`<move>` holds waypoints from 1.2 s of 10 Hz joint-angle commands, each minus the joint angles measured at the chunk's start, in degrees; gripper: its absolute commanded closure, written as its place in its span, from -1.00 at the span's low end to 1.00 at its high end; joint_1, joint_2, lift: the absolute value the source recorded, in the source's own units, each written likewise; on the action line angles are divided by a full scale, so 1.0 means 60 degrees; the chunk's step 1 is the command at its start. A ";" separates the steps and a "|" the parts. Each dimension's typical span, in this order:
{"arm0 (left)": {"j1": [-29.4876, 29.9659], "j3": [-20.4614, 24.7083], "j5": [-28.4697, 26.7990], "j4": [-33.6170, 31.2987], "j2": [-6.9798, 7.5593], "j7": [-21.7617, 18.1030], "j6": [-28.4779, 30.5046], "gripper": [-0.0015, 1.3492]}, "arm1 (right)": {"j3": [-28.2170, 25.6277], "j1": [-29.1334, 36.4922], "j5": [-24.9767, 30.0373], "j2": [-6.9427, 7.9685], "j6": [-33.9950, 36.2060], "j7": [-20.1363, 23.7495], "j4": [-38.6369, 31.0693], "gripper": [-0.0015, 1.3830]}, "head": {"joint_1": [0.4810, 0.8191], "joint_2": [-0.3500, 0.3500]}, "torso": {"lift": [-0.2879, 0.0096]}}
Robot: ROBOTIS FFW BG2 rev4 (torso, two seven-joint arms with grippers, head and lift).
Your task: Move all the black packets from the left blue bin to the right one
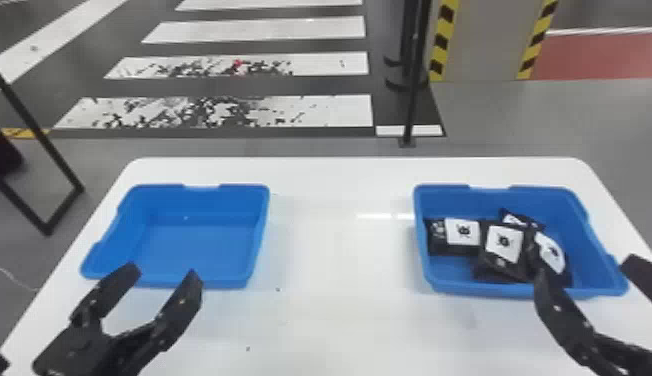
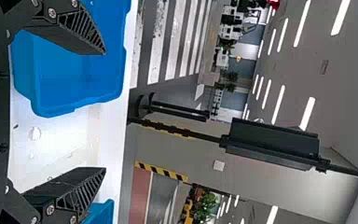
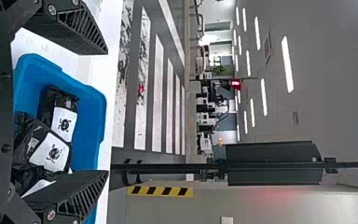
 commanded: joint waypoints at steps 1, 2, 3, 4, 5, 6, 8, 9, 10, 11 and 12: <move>0.0000 -0.0005 0.0018 0.0000 -0.0039 0.0000 0.0000 -0.77 | 0.0000 0.0001 -0.0017 0.0000 0.0000 0.0000 0.0000 -0.83 | 0.27 0.23 | -0.01; 0.0000 -0.0005 -0.0002 0.0000 -0.0039 0.0000 0.0000 -0.77 | 0.0000 0.0001 -0.0036 0.0000 0.0000 0.0000 0.0000 -0.83 | 0.27 0.23 | -0.01; 0.0000 -0.0005 0.0018 0.0000 -0.0039 0.0000 0.0000 -0.77 | 0.0000 0.0001 -0.0036 0.0000 0.0000 0.0000 0.0000 -0.83 | 0.27 0.23 | -0.01; 0.0000 -0.0005 0.0018 0.0000 -0.0039 0.0000 0.0000 -0.77 | 0.0000 0.0001 -0.0055 0.0000 0.0000 0.0000 0.0000 -0.83 | 0.27 0.23 | -0.01; 0.0000 -0.0005 0.0018 0.0000 -0.0039 0.0000 0.0000 -0.77 | 0.0000 0.0001 -0.0055 -0.0015 0.0000 0.0000 0.0000 -0.83 | 0.27 0.23 | -0.01; 0.0000 -0.0005 0.0018 0.0000 -0.0039 0.0000 0.0000 -0.77 | 0.0000 0.0001 -0.0055 -0.0015 0.0000 0.0000 0.0000 -0.83 | 0.27 0.23 | -0.01; 0.0000 -0.0005 0.0018 0.0000 -0.0039 0.0000 0.0000 -0.77 | 0.0000 0.0001 -0.0074 -0.0015 0.0000 0.0000 0.0000 -0.83 | 0.27 0.23 | -0.01; 0.0000 -0.0005 0.0018 0.0000 -0.0039 0.0000 0.0000 -0.77 | 0.0000 0.0001 -0.0074 -0.0015 0.0000 0.0000 0.0000 -0.83 | 0.27 0.23 | -0.01; 0.0000 -0.0005 0.0018 0.0000 -0.0039 0.0000 0.0000 -0.77 | 0.0000 0.0001 -0.0074 -0.0015 0.0000 0.0000 0.0000 -0.83 | 0.27 0.23 | -0.01; 0.0000 -0.0005 0.0037 0.0000 -0.0039 0.0000 0.0000 -0.77 | 0.0000 0.0001 -0.0074 -0.0015 0.0000 0.0000 0.0000 -0.83 | 0.27 0.23 | -0.01; 0.0023 0.0014 0.0056 0.0000 -0.0039 0.0000 0.0000 -0.77 | 0.0000 0.0001 -0.0093 -0.0015 0.0000 0.0000 0.0000 -0.83 | 0.27 0.23 | -0.01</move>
